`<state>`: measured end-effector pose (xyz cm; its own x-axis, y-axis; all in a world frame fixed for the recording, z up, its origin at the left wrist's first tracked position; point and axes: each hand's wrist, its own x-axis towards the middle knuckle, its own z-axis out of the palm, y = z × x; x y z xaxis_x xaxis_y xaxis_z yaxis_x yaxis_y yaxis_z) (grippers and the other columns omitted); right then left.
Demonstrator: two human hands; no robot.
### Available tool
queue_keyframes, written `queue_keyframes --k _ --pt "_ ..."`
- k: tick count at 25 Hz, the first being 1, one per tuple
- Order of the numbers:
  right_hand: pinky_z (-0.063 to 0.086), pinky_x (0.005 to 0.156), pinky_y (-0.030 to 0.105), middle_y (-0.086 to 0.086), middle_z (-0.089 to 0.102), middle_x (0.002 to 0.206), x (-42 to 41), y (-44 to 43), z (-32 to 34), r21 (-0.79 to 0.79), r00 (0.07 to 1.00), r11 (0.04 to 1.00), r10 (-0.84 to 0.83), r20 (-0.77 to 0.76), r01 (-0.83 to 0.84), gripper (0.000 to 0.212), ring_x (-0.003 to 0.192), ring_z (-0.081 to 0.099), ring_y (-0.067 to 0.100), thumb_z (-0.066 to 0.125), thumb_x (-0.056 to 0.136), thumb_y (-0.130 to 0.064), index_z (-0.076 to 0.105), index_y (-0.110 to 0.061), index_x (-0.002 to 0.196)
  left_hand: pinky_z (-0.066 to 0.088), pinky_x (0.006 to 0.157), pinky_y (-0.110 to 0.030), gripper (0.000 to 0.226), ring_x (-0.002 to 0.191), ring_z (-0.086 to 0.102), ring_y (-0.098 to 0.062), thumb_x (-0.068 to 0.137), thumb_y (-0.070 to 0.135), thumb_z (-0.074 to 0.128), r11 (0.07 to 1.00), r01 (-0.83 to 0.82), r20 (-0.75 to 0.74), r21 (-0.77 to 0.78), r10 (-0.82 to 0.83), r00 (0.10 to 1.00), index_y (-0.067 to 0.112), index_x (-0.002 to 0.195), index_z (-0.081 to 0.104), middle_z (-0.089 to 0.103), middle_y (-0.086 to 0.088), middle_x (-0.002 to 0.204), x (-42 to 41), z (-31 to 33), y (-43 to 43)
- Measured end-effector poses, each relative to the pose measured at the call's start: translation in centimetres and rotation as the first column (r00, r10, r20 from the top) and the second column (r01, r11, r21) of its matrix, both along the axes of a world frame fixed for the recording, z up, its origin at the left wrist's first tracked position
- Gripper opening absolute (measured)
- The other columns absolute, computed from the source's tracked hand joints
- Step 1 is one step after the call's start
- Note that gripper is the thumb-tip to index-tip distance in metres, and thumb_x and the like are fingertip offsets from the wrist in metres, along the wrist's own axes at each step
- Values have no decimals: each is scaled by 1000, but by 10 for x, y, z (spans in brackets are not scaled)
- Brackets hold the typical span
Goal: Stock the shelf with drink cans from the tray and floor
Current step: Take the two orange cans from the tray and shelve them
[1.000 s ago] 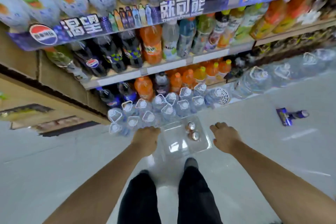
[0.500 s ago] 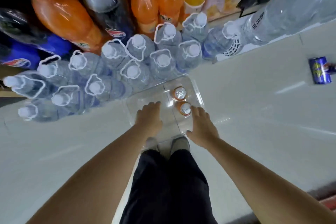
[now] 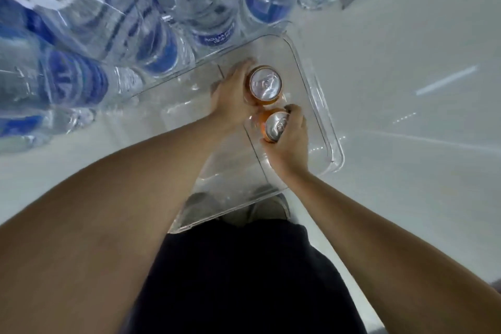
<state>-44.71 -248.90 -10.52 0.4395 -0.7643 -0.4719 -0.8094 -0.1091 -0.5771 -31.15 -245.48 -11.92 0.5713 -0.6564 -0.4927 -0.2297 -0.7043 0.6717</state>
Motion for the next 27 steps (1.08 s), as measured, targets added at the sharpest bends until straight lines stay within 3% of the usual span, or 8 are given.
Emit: queue_keyframes --k 3,6,8,11,16,18,23,27 --pt "51 83 35 8 58 112 -7 1 6 -5 999 1000 -24 49 24 60 101 56 24 75 67 -2 47 -10 119 41 102 -35 83 119 55 -27 56 21 91 998 -1 -81 -62 -4 997 8 127 50 60 -9 127 2 -4 2" --pt "51 75 25 -2 58 103 -12 -6 33 -3 996 1000 5 91 -5 59 90 58 15 76 64 -5 49 -14 116 37 84 -17 79 107 57 -22 53 21 91 996 -8 -72 -94 2 997 5 120 54 62 -10 119 3 17 11" --pt "46 69 9 -14 57 95 -17 -16 69 4 994 1000 16 112 -16 63 81 58 2 79 61 -9 50 -20 116 39 86 -20 79 105 55 -18 52 23 92 992 -71 -112 -105 59 992 8 119 53 61 -7 117 6 49 18" --pt "46 64 2 -24 57 87 -22 -33 148 66 983 997 24 182 -36 70 82 59 -11 86 54 -9 49 -26 112 48 98 -39 83 113 57 -21 52 22 91 972 -195 -240 -127 161 957 13 123 48 59 -5 123 11 118 33" --pt "52 66 12 -12 61 102 -5 -66 297 238 928 964 19 373 -116 74 89 62 -3 87 45 -5 50 -22 108 49 98 -45 80 112 59 -17 54 31 86 884 -387 -323 -263 297 898 21 123 47 61 2 120 16 274 53" --pt "54 66 16 -13 67 97 6 -78 355 297 893 946 -16 450 -133 73 85 66 0 86 43 -1 53 -24 104 48 99 -47 79 111 60 -20 56 28 83 823 -464 -408 -327 320 855 19 126 47 63 -3 121 22 338 55" --pt "55 69 23 -10 73 84 39 -85 494 401 781 881 -61 622 -250 57 81 69 11 77 52 5 66 -23 101 53 82 -21 59 97 66 -9 67 11 74 761 -496 -572 -419 203 795 15 123 53 70 5 102 39 487 62" --pt "53 65 20 -7 71 72 58 -71 599 420 671 847 -107 734 -325 32 72 67 10 76 57 -10 67 -21 85 54 74 -19 40 89 70 -6 70 11 69 653 -573 -628 -496 185 756 25 107 64 75 11 93 50 596 74"
